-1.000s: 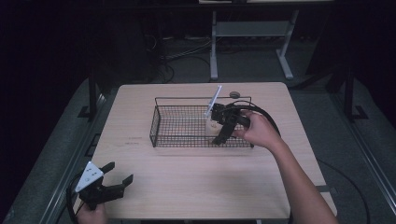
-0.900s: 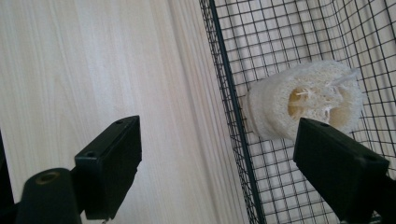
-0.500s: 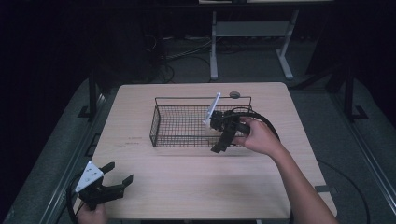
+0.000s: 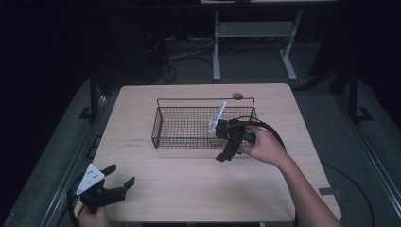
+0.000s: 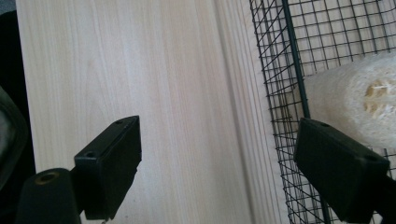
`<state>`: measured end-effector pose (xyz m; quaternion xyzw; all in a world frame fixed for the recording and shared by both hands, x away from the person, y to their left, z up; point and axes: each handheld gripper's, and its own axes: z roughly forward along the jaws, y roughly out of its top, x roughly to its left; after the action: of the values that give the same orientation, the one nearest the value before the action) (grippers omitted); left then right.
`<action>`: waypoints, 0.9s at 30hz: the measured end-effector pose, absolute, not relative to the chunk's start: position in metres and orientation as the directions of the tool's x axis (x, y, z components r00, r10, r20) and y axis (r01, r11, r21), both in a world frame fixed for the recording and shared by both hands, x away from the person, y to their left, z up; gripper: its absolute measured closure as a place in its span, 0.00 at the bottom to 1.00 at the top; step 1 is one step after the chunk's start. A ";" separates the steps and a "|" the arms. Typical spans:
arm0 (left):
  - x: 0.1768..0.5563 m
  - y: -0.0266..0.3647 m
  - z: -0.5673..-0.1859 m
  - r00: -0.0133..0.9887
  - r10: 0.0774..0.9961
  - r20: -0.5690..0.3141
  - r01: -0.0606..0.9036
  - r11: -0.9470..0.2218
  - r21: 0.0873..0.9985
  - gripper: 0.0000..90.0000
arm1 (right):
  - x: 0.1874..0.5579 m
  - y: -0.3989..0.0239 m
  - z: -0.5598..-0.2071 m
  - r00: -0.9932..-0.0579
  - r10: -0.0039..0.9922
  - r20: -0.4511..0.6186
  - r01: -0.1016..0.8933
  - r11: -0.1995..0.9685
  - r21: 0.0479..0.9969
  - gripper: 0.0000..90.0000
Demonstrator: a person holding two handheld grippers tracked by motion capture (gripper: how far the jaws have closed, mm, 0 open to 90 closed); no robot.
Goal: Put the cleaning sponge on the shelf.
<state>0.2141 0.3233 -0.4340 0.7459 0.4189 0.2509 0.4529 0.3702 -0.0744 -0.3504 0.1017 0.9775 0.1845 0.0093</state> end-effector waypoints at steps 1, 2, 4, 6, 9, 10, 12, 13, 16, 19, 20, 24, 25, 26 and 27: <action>0.214 0.323 -0.434 0.524 0.852 -0.005 0.398 -0.239 0.886 0.15 | 0.369 -0.075 -0.352 -0.979 0.201 0.016 0.193 0.912 0.362 0.16; 0.214 0.323 -0.434 0.523 0.852 -0.005 0.398 -0.239 0.886 0.15 | 0.367 -0.075 -0.354 -0.979 0.202 0.019 0.195 0.910 0.365 0.16; 0.214 0.323 -0.434 0.524 0.852 -0.005 0.398 -0.239 0.886 0.15 | 0.364 -0.075 -0.356 -0.981 0.193 0.011 0.184 0.916 0.358 0.16; 0.214 0.323 -0.434 0.525 0.851 -0.002 0.397 -0.242 0.886 0.15 | 0.360 -0.074 -0.358 -0.982 0.189 0.009 0.180 0.920 0.349 0.16; 0.214 0.323 -0.434 0.526 0.850 -0.004 0.398 -0.242 0.885 0.15 | 0.356 -0.075 -0.360 -0.983 0.184 0.009 0.175 0.916 0.362 0.16; 0.214 0.322 -0.434 0.526 0.851 -0.003 0.397 -0.242 0.885 0.15 | 0.355 -0.076 -0.361 -0.983 0.185 0.010 0.176 0.917 0.357 0.16; 0.214 0.322 -0.434 0.525 0.851 -0.003 0.397 -0.242 0.885 0.15 | 0.352 -0.078 -0.363 -0.983 0.183 0.007 0.174 0.917 0.358 0.16; 0.214 0.322 -0.434 0.526 0.851 -0.004 0.398 -0.242 0.885 0.15 | 0.351 -0.078 -0.364 -0.983 0.181 0.002 0.170 0.920 0.352 0.16; 0.214 0.322 -0.434 0.526 0.850 -0.002 0.398 -0.244 0.884 0.15 | 0.346 -0.081 -0.365 -0.984 0.180 0.006 0.169 0.915 0.367 0.17; 0.214 0.322 -0.434 0.526 0.850 -0.003 0.399 -0.244 0.884 0.15 | 0.342 -0.085 -0.367 -0.983 0.183 0.001 0.170 0.911 0.376 0.17; 0.214 0.322 -0.434 0.527 0.850 -0.003 0.399 -0.245 0.884 0.15 | 0.340 -0.087 -0.368 -0.983 0.181 0.000 0.168 0.912 0.373 0.17; 0.214 0.322 -0.434 0.526 0.851 -0.003 0.400 -0.244 0.883 0.15 | 0.334 -0.094 -0.372 -0.982 0.191 -0.005 0.173 0.902 0.395 0.17; 0.214 0.322 -0.434 0.526 0.851 -0.003 0.401 -0.244 0.883 0.15 | 0.333 -0.095 -0.374 -0.981 0.192 -0.008 0.173 0.903 0.393 0.17; 0.214 0.322 -0.434 0.526 0.850 -0.003 0.401 -0.245 0.883 0.15 | 0.331 -0.097 -0.376 -0.982 0.190 -0.007 0.172 0.903 0.393 0.17; 0.214 0.321 -0.434 0.526 0.850 -0.004 0.401 -0.244 0.883 0.15 | 0.331 -0.098 -0.377 -0.981 0.192 -0.004 0.175 0.902 0.394 0.17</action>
<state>0.2139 0.3214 -0.4344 0.7483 0.4180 0.2493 0.4508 0.3307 -0.0978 -0.3768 0.0940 0.9751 0.1999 0.0215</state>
